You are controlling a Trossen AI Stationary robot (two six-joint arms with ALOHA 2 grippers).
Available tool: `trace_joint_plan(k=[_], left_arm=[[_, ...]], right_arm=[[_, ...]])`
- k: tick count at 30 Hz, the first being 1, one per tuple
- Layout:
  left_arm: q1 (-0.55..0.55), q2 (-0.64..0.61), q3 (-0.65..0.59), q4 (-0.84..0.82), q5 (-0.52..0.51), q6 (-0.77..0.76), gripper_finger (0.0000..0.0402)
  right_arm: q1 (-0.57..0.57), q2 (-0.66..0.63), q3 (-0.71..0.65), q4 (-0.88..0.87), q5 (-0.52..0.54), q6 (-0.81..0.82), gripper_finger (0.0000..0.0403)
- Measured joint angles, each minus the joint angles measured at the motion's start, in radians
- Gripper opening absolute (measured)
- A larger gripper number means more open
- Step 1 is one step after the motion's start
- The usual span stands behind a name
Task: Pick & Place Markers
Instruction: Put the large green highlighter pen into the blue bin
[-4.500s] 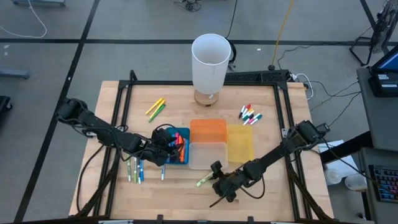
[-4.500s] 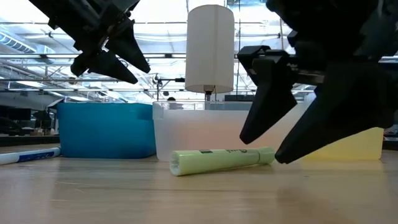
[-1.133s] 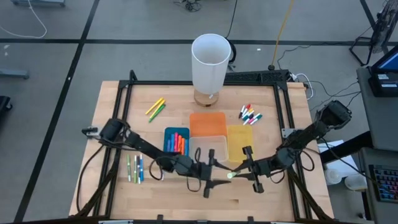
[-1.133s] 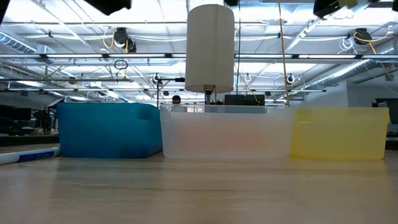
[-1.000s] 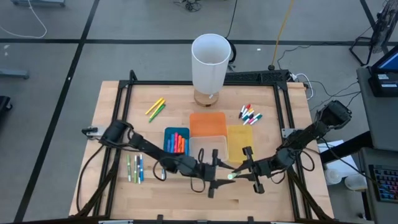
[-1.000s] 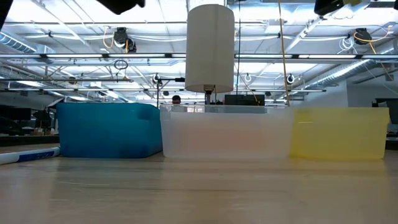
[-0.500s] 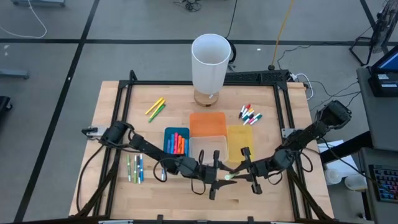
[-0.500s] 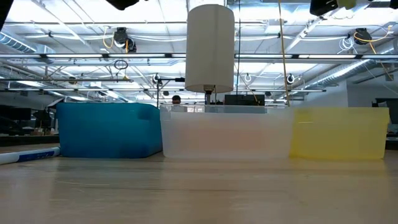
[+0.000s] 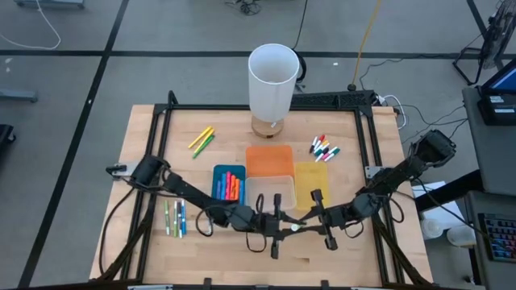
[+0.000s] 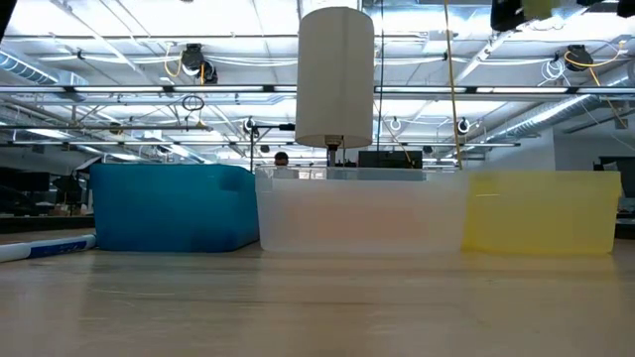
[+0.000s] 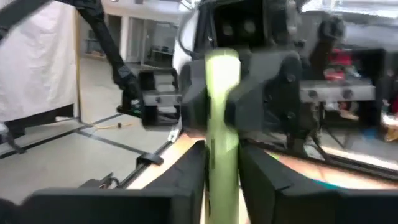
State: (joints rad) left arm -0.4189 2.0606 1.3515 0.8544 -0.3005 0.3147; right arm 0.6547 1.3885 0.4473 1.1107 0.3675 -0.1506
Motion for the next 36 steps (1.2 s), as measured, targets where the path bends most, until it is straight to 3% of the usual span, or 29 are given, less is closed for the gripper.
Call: trace_joint_plan(k=[3, 7, 11, 15, 20, 26, 30, 36], left_arm=[[-0.037, -0.072, 0.001, -0.113, -0.133, 0.015, 0.0061], [-0.085, -0.165, -0.004, -0.310, -0.400, 0.014, 0.0061], [-0.130, -0.266, -0.044, -0.435, -0.597, -0.017, 0.0061], [-0.166, -0.359, -0.168, -0.464, -0.722, -0.075, 0.0061], [-0.159, -0.499, -0.385, -0.460, -0.752, -0.293, 0.0061], [-0.092, -0.596, -0.594, -0.470, -0.699, -0.740, 0.0061], [-0.029, -0.618, -0.657, -0.515, -0.558, -0.916, 0.0061], [0.032, -0.632, -0.659, -0.700, -0.522, -1.149, 0.0061]], right_arm=[[0.000, 0.003, -0.004, -0.021, 0.007, 0.038, 0.0140], [-0.006, 0.001, -0.003, -0.034, 0.004, 0.056, 0.0186], [-0.021, 0.001, -0.003, -0.048, 0.003, 0.060, 0.0203], [-0.037, 0.001, -0.003, -0.069, 0.002, 0.104, 0.0205], [-0.047, 0.001, -0.003, -0.069, 0.002, 0.142, 0.0195], [-0.047, 0.001, -0.003, -0.069, 0.002, 0.138, 0.0185], [-0.053, 0.001, -0.003, -0.070, 0.000, 0.125, 0.0180], [-0.060, 0.001, -0.004, -0.085, -0.001, 0.144, 0.0175]])
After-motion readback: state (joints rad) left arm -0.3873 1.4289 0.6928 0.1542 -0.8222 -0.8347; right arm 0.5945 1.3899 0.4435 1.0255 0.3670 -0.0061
